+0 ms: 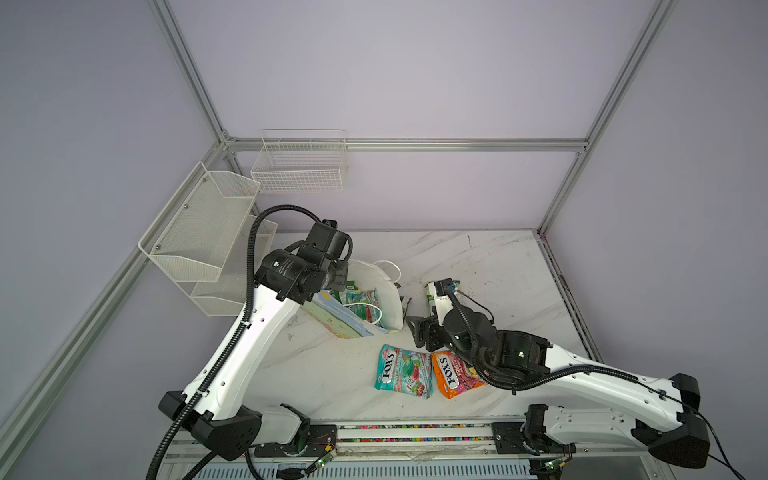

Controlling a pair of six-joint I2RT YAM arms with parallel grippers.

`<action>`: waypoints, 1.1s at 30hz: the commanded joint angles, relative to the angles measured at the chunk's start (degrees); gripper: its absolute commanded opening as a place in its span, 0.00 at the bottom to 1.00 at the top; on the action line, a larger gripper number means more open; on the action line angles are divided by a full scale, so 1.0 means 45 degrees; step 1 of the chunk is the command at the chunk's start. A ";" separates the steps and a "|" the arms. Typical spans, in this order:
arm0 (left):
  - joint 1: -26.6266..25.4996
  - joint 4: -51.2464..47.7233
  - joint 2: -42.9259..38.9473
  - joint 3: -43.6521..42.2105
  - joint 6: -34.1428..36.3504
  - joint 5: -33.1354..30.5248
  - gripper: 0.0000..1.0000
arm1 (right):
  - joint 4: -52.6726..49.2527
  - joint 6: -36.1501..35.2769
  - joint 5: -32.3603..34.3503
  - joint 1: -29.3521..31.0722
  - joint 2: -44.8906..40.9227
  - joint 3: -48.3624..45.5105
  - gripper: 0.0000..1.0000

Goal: Place the snacks into the paper bag
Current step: 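Move the right gripper back down to the orange Fox's Fruits packet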

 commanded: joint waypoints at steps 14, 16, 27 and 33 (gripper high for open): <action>-0.0069 0.0399 -0.0427 -0.0766 -0.0166 0.0067 0.00 | -0.0754 0.2079 -0.0865 -0.0105 -0.0523 -0.1130 0.85; -0.0069 0.0399 -0.0458 -0.0784 -0.0146 0.0068 0.00 | -0.0749 0.2367 -0.1107 -0.0100 -0.0589 -0.1397 0.85; -0.0069 0.0519 -0.0535 -0.1002 -0.0176 0.0063 0.00 | -0.0622 0.3718 -0.2242 -0.0161 -0.0729 -0.2822 0.88; -0.0070 0.0604 -0.0510 -0.1059 -0.0147 0.0108 0.00 | -0.0494 0.4522 -0.2743 -0.0225 -0.0930 -0.3586 0.90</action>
